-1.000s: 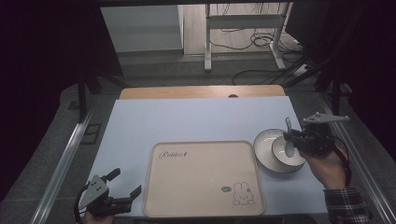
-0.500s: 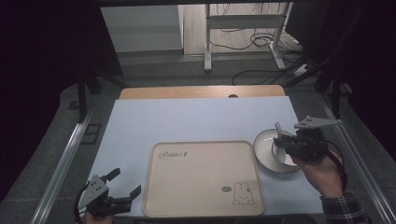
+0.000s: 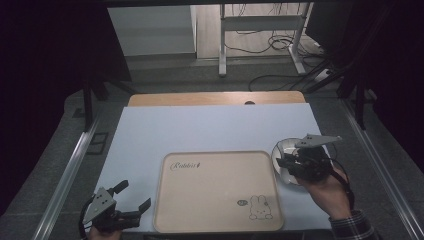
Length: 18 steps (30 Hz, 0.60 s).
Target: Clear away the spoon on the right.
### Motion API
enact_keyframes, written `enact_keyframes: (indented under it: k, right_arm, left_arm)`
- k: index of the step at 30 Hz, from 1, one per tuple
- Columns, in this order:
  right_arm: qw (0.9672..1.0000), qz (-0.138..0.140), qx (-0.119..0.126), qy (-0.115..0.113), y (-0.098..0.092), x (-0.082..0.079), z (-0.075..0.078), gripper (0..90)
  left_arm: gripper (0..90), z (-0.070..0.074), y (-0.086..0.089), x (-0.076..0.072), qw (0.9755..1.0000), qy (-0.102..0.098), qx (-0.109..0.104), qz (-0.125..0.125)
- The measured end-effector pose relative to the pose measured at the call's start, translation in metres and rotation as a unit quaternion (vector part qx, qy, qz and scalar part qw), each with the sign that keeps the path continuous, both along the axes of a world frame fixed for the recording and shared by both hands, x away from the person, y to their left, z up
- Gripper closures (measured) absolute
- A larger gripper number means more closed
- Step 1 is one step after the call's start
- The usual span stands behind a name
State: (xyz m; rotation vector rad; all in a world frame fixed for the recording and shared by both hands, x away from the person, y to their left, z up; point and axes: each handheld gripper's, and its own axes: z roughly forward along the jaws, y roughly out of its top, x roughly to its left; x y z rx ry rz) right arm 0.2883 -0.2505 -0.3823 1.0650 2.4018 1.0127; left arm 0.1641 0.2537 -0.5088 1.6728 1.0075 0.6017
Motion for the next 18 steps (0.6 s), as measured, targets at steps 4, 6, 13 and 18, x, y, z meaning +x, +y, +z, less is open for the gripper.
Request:
enact_keyframes:
  k: [4,6,13,18]
  right_arm:
    - [1.0,0.005,-0.002,0.008,0.005,0.0,-0.012,74.5]
    - [0.9999,0.005,-0.004,0.01,0.006,0.0,-0.014,74.5]
    - [0.9995,0.016,-0.02,0.018,0.017,-0.002,-0.035,74.5]
    - [0.9992,0.018,-0.027,0.022,0.021,-0.002,-0.045,74.6]
  left_arm:
    - [2.3,0.0,0.0,0.0,1.0,-0.001,-0.001,0.001]
    - [2.3,0.0,0.0,0.0,1.0,-0.002,-0.001,0.001]
    - [2.3,0.001,0.001,-0.001,1.0,-0.002,-0.001,0.001]
    - [2.3,0.001,0.001,-0.001,1.0,-0.003,-0.001,0.001]
